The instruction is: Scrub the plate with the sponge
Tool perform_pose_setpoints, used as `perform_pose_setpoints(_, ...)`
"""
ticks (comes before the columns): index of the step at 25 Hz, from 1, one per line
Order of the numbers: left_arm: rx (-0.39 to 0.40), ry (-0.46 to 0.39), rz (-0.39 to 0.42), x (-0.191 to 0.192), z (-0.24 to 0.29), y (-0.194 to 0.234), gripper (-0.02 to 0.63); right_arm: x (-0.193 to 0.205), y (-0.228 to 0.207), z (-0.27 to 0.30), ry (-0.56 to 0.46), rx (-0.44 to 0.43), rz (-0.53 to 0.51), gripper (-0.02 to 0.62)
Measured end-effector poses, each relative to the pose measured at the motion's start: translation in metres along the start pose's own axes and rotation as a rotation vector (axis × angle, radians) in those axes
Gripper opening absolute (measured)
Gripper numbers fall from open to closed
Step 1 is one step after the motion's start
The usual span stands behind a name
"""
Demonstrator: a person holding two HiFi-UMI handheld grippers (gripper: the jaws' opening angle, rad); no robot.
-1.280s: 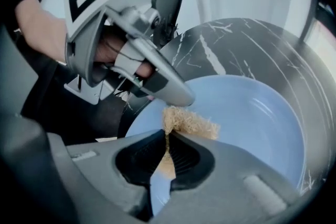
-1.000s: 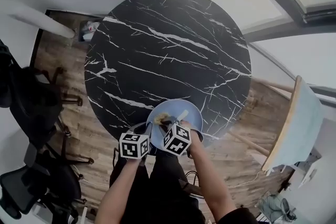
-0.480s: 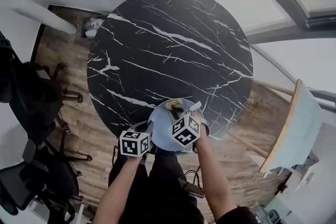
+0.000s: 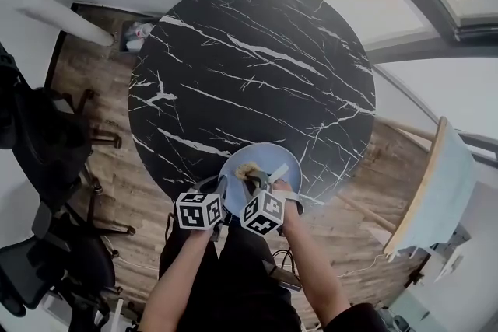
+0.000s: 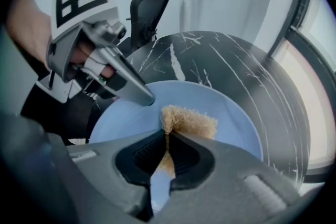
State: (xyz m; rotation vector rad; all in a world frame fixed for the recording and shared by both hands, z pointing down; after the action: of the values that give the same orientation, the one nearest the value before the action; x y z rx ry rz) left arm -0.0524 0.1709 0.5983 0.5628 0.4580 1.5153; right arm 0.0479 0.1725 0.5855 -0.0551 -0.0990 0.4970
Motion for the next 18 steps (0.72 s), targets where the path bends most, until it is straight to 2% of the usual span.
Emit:
perform_pose_setpoints(12,-0.007,-0.004,-0.001,0.0,0.0,0.0,0.017,0.033,0.078,0.007,0.047,-0.171,-0.119,0.025)
perform_pose_setpoints(18,-0.027,0.011,0.067,-0.001,0.001,-0.004,0.017,0.042,0.085,0.007,0.095,-0.328,-0.18,0.025)
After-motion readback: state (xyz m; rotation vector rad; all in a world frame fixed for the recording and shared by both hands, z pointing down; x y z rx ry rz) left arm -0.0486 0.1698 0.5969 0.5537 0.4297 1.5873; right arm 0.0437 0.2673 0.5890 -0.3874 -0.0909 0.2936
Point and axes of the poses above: the fingertips, and each gripper's own axes: z forward along the fingers, y to its left, x out of its underside, the point moved 6 cm from there along -z, backward along the fingers, and after that the axes turned 11 degrees about y, right-handed, at the moved point
